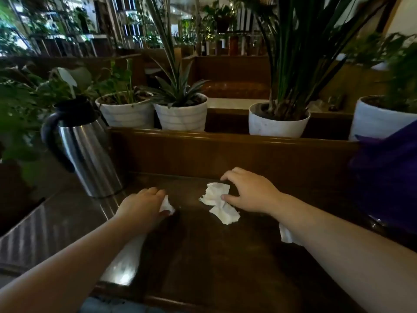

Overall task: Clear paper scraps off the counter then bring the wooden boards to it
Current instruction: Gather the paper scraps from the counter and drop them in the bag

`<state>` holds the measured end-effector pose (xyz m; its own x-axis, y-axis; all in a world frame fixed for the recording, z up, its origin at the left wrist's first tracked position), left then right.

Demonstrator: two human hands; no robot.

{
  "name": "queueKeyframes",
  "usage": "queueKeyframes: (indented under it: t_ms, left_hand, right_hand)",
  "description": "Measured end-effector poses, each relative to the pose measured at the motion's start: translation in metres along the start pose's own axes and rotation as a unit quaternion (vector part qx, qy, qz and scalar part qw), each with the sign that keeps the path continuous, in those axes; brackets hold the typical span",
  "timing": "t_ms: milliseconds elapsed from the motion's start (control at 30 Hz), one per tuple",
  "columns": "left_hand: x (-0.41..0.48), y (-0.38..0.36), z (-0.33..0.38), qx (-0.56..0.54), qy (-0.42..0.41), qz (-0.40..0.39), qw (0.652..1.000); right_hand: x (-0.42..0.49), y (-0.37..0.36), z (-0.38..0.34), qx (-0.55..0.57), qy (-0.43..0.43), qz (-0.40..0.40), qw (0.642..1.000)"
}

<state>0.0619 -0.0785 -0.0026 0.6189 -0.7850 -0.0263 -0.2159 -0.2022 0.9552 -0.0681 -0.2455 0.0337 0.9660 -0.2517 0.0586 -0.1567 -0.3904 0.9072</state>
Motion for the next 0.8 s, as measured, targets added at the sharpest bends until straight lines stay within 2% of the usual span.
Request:
queueKeyframes:
  t_ms: [133,200,533,800]
  left_hand:
    - [0.000,-0.024,-0.005,0.000,-0.004,-0.043,0.999]
    - [0.000,-0.027,-0.002,-0.004,-0.020,-0.035,0.999]
    - [-0.003,-0.007,0.011,-0.072,-0.091,0.059,0.991]
    - [-0.002,0.028,0.049,-0.098,-0.177,0.117,0.972]
  right_hand:
    - [0.017,-0.008,0.004,0.003,-0.042,0.003,0.999]
    - [0.026,-0.011,0.005,0.003,-0.058,0.004,0.998]
    - [0.060,-0.057,0.023,-0.050,-0.140,-0.054,0.987]
    - [0.057,-0.041,0.035,-0.007,-0.150,0.013,0.989]
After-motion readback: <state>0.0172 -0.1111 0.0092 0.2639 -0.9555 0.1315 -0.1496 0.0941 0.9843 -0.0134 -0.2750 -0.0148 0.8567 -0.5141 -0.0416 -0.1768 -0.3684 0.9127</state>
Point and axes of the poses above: each hand's wrist, its own x-axis towards the middle knuckle, its own y-axis out of the back of the hand, z = x × y, the point moved 10 cm from there along x, towards the middle knuckle, and after that the axes turned 13 degrees about x, right-handed, at the moved point
